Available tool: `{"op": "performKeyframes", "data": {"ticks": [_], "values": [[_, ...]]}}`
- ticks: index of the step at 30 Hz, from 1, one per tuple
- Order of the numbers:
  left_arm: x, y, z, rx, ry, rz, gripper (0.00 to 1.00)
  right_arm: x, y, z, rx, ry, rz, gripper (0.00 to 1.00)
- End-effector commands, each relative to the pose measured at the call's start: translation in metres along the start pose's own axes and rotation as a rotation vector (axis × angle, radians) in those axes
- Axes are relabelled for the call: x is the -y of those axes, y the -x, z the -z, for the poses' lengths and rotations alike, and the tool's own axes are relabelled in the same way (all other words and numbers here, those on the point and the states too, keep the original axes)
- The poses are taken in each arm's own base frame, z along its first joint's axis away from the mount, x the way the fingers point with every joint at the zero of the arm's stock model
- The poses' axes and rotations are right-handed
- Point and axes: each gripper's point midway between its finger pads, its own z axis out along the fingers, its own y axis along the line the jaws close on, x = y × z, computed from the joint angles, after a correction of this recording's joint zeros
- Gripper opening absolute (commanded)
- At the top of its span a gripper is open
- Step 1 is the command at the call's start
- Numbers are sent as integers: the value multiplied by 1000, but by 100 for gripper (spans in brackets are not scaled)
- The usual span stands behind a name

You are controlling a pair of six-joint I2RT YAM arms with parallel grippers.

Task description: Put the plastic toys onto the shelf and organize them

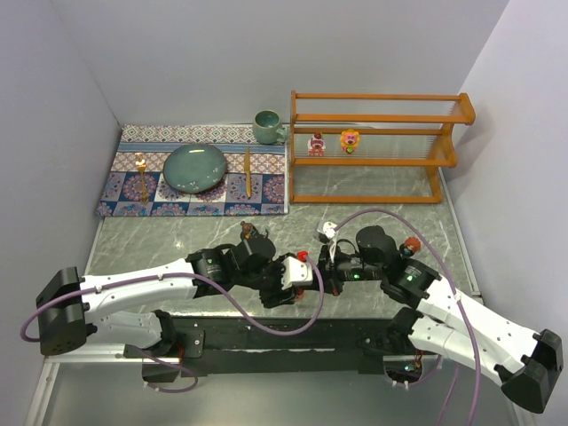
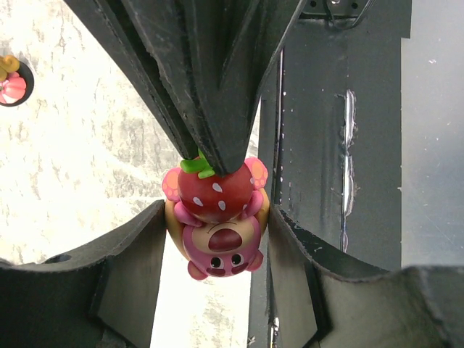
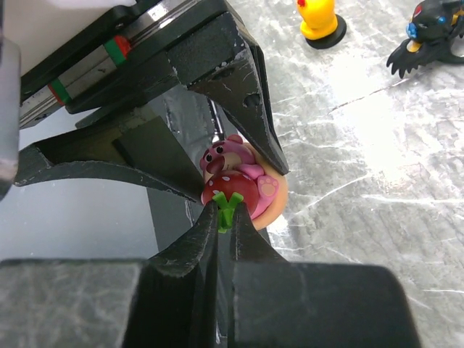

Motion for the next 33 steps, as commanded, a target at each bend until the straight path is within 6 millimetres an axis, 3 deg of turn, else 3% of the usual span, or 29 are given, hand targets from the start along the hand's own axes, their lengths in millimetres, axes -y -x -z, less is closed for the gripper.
{"op": "performKeyframes", "data": {"ticks": [1,4,5,8,11,17,24,29,33], "values": [[-7,43,8,147,28,-46,27,-4,10,2,35,8,23,0],[-11,44,9,149,53,-38,45,-2,11,2,45,-10,22,0],[-12,44,9,150,64,-34,59,-1,12,3,49,-20,19,0],[-20,46,12,162,111,-14,86,3,15,3,67,-46,10,0],[-32,53,19,186,192,16,99,12,19,4,86,-101,-4,0],[-66,67,52,248,426,151,97,41,39,16,178,-295,-69,0],[-134,63,128,346,814,566,97,98,71,55,369,-618,-186,0],[-162,34,177,374,949,745,97,145,87,99,505,-839,-266,0],[-179,4,219,424,1097,803,97,166,110,140,624,-1000,-284,0]]}}
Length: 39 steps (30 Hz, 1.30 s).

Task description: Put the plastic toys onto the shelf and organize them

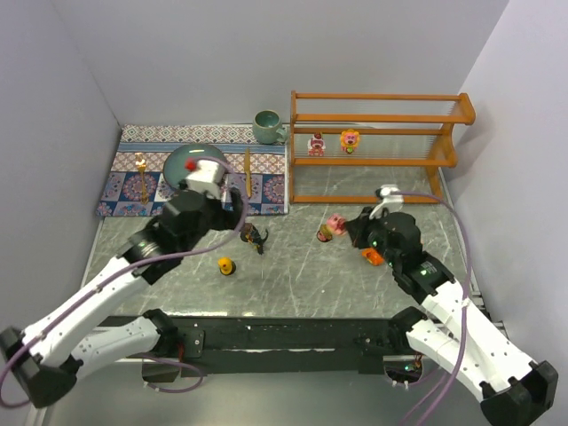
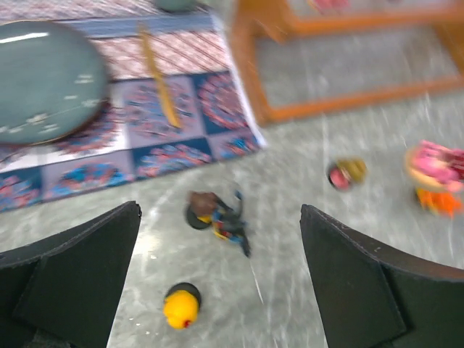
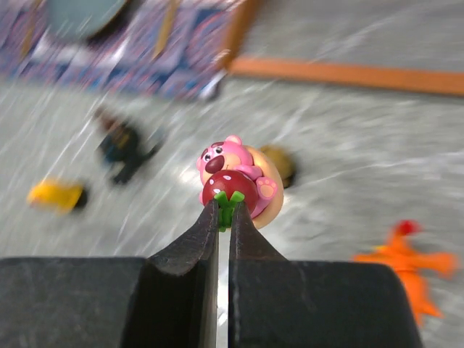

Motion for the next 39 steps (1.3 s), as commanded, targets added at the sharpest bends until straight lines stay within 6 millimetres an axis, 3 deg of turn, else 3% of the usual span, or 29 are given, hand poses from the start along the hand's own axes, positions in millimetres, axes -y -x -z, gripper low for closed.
{"op": "performKeyframes", "data": {"ticks": [1,3,10,17,23,30,39], "values": [[-46,8,13,64,137,118,97,26,86,10,277,-163,-83,0],[-66,4,14,92,188,142,97,47,108,14,350,-261,-119,0],[-99,-1,30,154,285,183,97,96,162,19,503,-461,-175,0],[-113,0,39,189,338,174,97,121,208,10,607,-523,-191,0],[-110,-2,37,179,315,174,97,138,224,-15,592,-538,-190,0],[-112,-1,32,171,303,184,97,159,220,-48,535,-541,-203,0],[-112,-8,24,136,292,184,97,176,221,-73,523,-503,-227,0]]}}
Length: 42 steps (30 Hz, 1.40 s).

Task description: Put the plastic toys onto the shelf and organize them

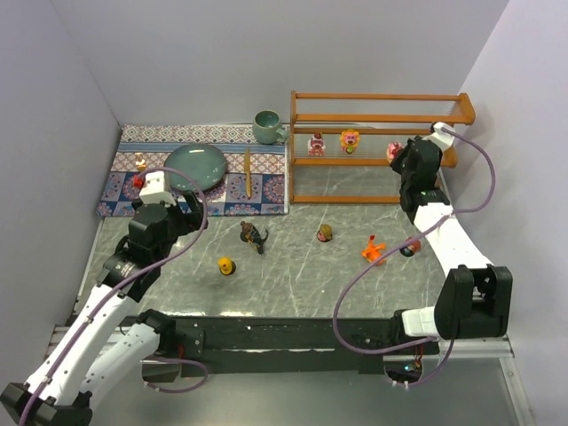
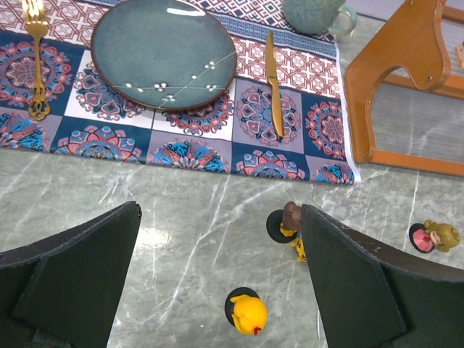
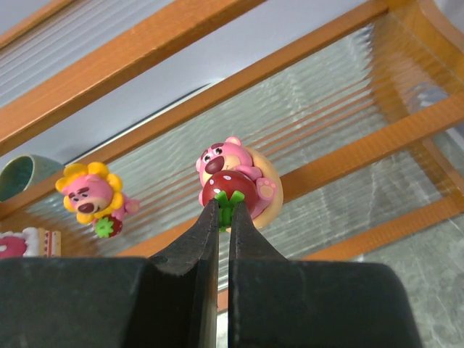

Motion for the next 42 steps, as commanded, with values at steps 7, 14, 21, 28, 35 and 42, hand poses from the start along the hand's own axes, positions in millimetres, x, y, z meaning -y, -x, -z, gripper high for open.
{"op": "performKeyframes", "data": {"ticks": [7,14,21,28,35,42], "values": [[10,3,-6,6,-44,2,97,-17,44,-22,125,97,-85,0],[10,2,-8,0,-48,3,97,-18,44,-33,119,117,-94,0],[11,2,-7,2,-57,5,97,-16,39,-40,104,119,-98,0],[12,2,-7,1,-63,4,97,-17,39,-44,105,122,-98,0],[13,1,-7,-2,-70,1,97,-18,35,-50,91,123,-100,0],[14,1,-7,-2,-75,1,97,-18,31,-53,82,128,-105,0]]}}
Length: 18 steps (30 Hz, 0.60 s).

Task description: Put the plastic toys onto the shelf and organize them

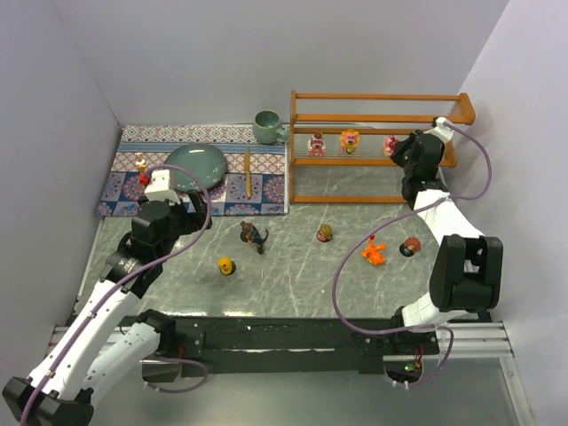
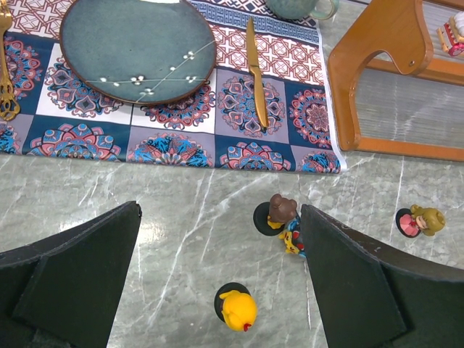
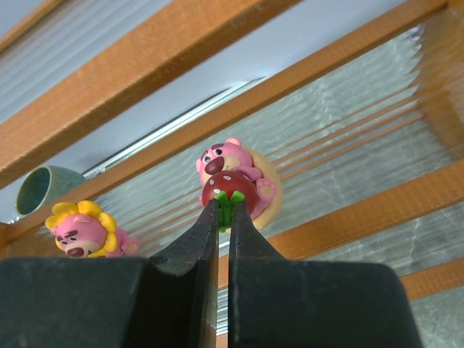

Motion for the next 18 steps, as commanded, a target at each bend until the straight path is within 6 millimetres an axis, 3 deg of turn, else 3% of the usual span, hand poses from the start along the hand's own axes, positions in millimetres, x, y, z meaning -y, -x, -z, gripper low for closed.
{"op": "performKeyframes", "data": {"ticks": [1,11,18], "values": [[4,8,0,33,-23,1,97,-19,39,-4,106,56,-26,0],[5,8,0,35,-31,1,97,-17,36,-8,94,49,-26,1],[5,7,0,30,-35,-1,97,-18,34,-8,87,53,-26,20]]}}
